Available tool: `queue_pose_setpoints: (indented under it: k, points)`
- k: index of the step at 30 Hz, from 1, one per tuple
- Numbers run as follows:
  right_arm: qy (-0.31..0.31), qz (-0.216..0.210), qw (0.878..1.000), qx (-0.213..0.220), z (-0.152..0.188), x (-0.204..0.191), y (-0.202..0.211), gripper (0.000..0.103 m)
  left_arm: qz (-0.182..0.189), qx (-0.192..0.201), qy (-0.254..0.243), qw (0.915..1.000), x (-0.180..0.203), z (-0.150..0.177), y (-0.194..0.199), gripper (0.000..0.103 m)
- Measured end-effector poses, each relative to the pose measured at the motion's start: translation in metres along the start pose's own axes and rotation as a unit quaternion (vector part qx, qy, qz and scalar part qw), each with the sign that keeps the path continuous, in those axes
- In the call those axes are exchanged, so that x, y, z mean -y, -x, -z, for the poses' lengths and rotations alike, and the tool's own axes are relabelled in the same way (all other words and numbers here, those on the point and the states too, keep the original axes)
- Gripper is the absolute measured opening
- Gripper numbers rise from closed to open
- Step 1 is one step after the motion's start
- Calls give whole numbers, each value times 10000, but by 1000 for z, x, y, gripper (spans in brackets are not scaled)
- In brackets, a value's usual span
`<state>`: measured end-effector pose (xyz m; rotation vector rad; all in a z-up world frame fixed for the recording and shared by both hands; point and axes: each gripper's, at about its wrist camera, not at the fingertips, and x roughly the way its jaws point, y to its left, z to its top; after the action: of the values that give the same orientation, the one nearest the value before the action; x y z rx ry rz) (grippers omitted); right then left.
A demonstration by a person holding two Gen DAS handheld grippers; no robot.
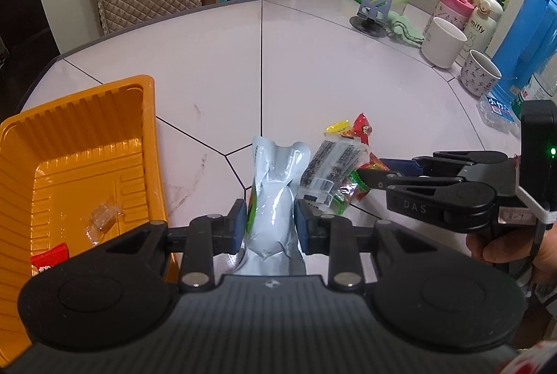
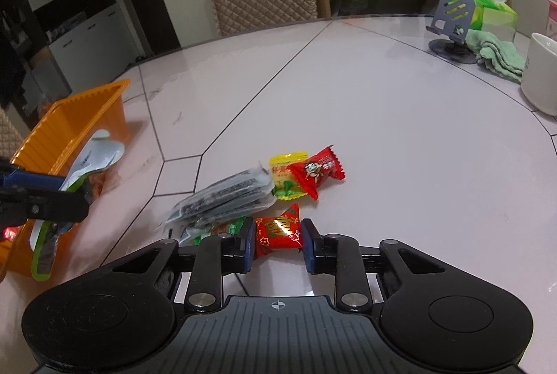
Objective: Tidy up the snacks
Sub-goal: 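Lift the white foil packet with the left tool while the right tool grasps a red candy packet, then carry the white foil packet over the orange tray while the right tool carries the red candy there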
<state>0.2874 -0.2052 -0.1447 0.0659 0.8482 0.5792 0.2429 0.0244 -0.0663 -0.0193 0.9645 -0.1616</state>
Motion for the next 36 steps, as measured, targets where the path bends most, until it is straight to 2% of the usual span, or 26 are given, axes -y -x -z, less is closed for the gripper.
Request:
queue_pose_setpoints:
  k: [9,19,29,36]
  points:
    - [-37,110,9999,89,5,-2,22,27,13,41,-28,10000,5,3,5,27]
    - [-107,225,9991,333,9,-5,65,27,138,158,-36,9998,19,12,24,27]
    - [-125,23,9994,317,29,-23,113,27,219,248,99,9994,27,41,60,27]
    - [-20,-323,9994,155,46,-51,136,27,106,305,350,9989,17,73,96,27]
